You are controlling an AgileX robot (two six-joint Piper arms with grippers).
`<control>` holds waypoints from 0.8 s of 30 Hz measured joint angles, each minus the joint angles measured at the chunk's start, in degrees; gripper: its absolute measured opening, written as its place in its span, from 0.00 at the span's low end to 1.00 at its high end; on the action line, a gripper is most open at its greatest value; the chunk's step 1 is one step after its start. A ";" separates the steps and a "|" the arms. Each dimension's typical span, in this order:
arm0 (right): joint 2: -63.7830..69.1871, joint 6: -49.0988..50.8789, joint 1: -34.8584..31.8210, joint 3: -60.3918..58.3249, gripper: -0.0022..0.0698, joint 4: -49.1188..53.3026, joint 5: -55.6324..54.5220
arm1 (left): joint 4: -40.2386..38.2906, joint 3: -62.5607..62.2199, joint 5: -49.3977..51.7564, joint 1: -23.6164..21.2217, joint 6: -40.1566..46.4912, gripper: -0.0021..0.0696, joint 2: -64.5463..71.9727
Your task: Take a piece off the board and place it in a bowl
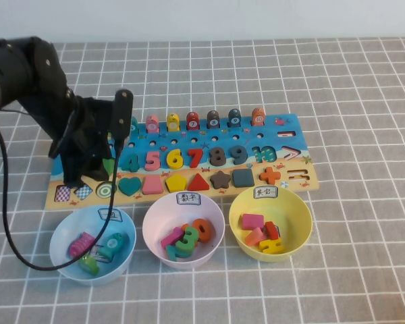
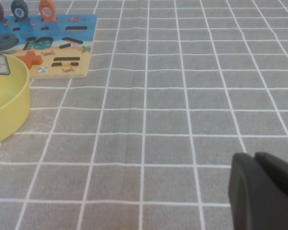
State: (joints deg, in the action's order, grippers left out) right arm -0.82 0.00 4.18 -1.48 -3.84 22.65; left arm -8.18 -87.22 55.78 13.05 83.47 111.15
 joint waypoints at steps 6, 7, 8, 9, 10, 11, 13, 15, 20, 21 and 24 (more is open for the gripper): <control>0.00 0.00 0.00 0.00 0.01 0.00 0.00 | 0.00 0.00 0.37 0.00 -11.63 0.42 -4.84; 0.00 0.00 0.00 0.00 0.01 0.00 0.00 | 0.00 0.00 0.51 0.00 -14.53 0.42 -5.68; 0.00 0.00 0.00 0.00 0.01 0.00 0.00 | -0.26 0.00 0.63 0.00 -16.95 0.42 -6.33; 0.00 0.00 0.00 0.00 0.01 0.00 0.00 | -0.54 0.00 0.86 0.00 -20.03 0.42 -7.17; 0.00 0.00 0.00 0.00 0.01 0.00 0.00 | -1.03 0.00 1.16 0.00 -23.05 0.42 -7.93; 0.00 0.00 0.00 0.00 0.01 0.00 0.00 | -1.59 0.00 1.47 0.00 -25.42 0.42 -8.47; 0.00 0.00 0.00 0.00 0.01 0.00 0.00 | -3.44 0.00 3.13 0.00 -30.23 0.42 -9.65; 0.00 0.00 0.00 0.00 0.01 0.00 0.00 | -5.59 0.00 4.70 0.00 -33.96 0.42 -10.58; 0.00 0.00 0.00 0.00 0.01 0.00 0.00 | -12.71 0.09 9.06 0.21 -41.04 0.42 -11.20; 0.00 0.00 0.00 0.00 0.01 0.00 0.00 | -13.78 0.09 9.93 0.55 -41.55 0.42 -11.20; 0.00 0.00 0.00 0.00 0.01 0.00 0.00 | -14.91 0.21 11.08 2.98 -42.52 0.42 -11.20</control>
State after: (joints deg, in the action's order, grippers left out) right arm -0.82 0.00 4.18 -1.48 -3.84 22.65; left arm -23.08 -87.01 66.86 16.03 40.95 99.96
